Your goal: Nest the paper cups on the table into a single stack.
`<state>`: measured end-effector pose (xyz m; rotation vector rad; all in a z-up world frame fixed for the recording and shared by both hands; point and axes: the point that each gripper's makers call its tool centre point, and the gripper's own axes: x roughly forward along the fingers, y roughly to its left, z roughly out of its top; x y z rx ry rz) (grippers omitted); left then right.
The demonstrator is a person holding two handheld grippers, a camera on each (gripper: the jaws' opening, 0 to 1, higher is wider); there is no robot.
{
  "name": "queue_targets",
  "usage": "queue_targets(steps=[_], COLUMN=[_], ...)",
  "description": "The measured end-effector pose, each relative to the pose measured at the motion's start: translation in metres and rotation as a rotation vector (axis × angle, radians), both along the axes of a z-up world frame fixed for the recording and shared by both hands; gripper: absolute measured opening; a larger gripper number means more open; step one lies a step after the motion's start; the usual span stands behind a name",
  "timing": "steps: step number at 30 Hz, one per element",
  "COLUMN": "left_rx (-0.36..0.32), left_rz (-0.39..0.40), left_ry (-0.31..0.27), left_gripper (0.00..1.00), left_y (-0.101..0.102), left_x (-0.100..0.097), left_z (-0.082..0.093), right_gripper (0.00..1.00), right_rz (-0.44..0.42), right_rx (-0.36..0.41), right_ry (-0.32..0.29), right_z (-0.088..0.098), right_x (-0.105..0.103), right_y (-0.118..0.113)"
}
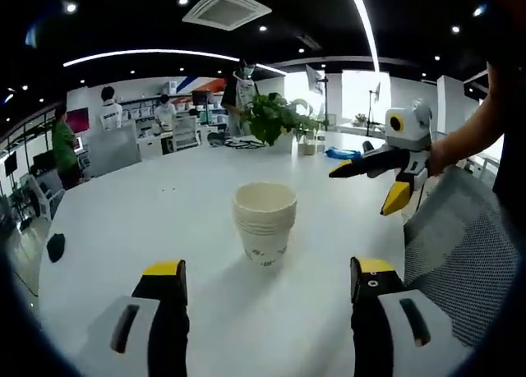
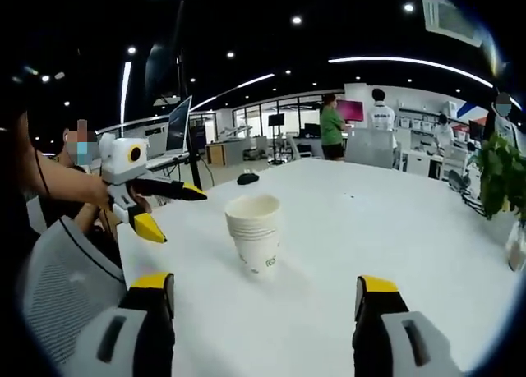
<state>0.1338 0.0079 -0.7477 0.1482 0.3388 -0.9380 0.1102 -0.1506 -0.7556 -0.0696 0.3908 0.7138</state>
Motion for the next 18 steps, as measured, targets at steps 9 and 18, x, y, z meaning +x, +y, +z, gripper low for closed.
queue_targets(steps=[9, 18], left_rx=[0.008, -0.028], left_rz=[0.044, 0.125], left_ry=[-0.022, -0.027], left_gripper=[0.92, 0.99], left_y=[0.003, 0.009], left_x=[-0.020, -0.029], left_z=[0.005, 0.013], right_gripper=[1.00, 1.00], right_rz=[-0.005, -0.003], right_rx=[-0.018, -0.017], right_ry=[0.007, 0.006], right_z=[-0.005, -0.005], right_x=[-0.010, -0.012], right_y=[-0.008, -0.008])
